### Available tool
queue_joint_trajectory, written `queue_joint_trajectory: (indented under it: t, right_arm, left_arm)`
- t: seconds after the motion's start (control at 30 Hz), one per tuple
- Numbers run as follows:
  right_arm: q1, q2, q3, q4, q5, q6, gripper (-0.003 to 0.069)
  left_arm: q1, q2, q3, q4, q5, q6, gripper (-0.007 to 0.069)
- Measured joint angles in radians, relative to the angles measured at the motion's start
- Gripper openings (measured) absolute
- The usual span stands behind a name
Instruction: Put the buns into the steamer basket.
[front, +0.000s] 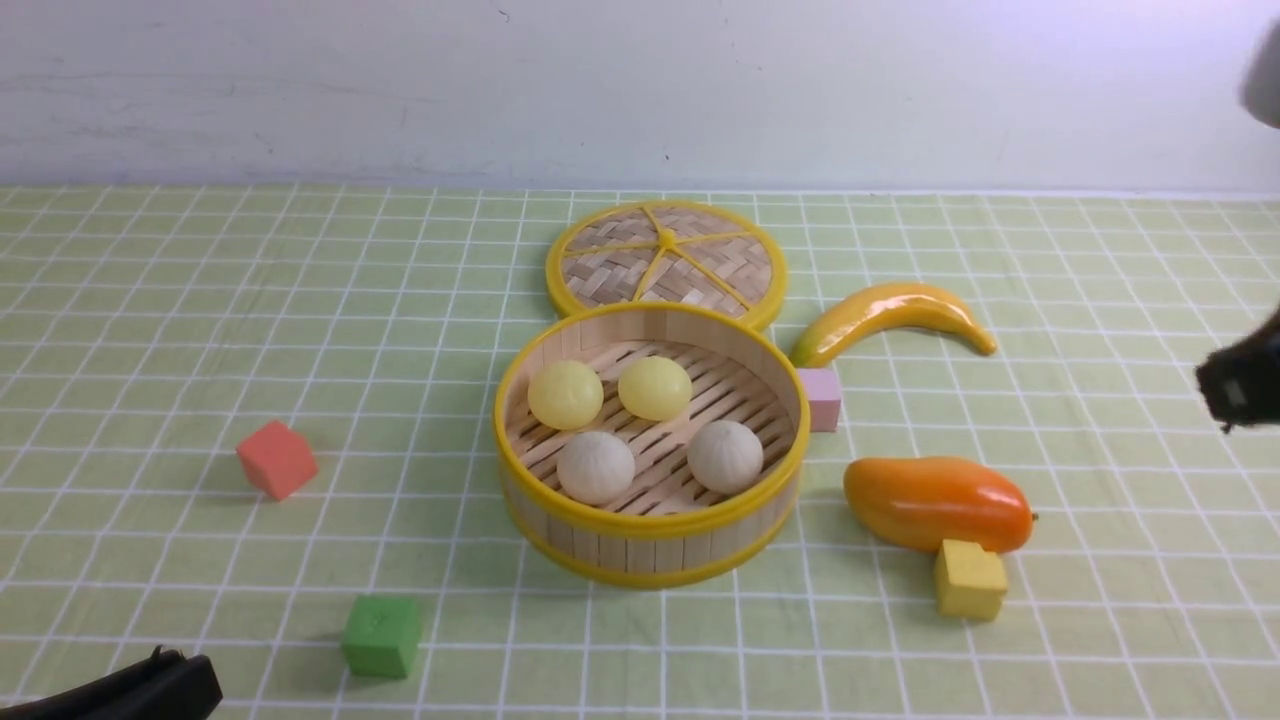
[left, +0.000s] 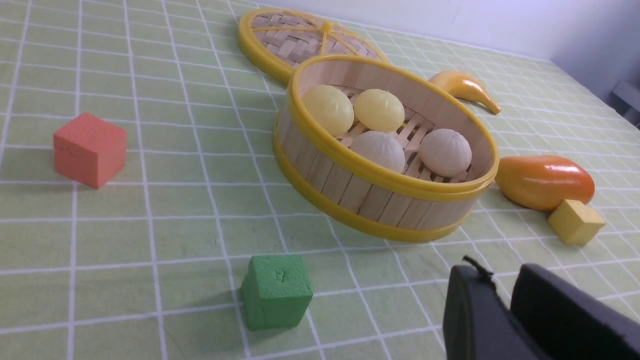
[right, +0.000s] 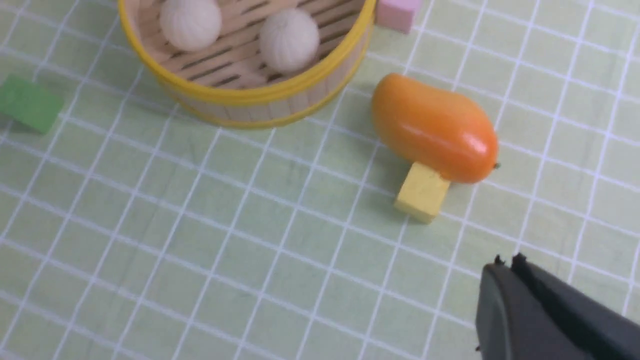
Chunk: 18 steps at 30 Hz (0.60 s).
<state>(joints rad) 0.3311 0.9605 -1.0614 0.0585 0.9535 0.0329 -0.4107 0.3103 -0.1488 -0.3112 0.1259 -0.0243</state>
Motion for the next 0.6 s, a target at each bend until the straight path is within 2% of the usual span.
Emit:
queue_joint_trajectory:
  t: [0.03, 0.07, 0.13, 0.17, 0.3, 0.47, 0.6]
  right_arm:
    - [-0.042, -0.075, 0.103, 0.023, -0.089, -0.019, -0.0009]
    - [-0.042, -0.090, 0.125, 0.023, -0.107, -0.023, -0.0009]
    - [-0.162, -0.351, 0.458, 0.064, -0.351, -0.050, -0.0009]
    - [-0.170, -0.369, 0.458, 0.065, -0.351, -0.051, -0.0009]
    - [-0.276, -0.697, 0.844, 0.086, -0.561, -0.051, -0.0009]
    - [-0.316, -0.883, 1.054, 0.097, -0.609, -0.044, -0.0009]
    - [-0.321, -0.965, 1.081, 0.096, -0.568, -0.022, -0.0009]
  left_arm:
    - [0.000, 0.000, 0.000, 0.000, 0.000, 0.000, 0.0118]
    - [0.000, 0.000, 0.000, 0.000, 0.000, 0.000, 0.0119]
    - [0.000, 0.000, 0.000, 0.000, 0.001, 0.000, 0.0122]
    - [0.000, 0.000, 0.000, 0.000, 0.001, 0.000, 0.0122]
    - [0.000, 0.000, 0.000, 0.000, 0.001, 0.000, 0.0127]
    - [0.000, 0.000, 0.000, -0.003, 0.001, 0.000, 0.0131]
    - [0.000, 0.000, 0.000, -0.003, 0.001, 0.000, 0.0134]
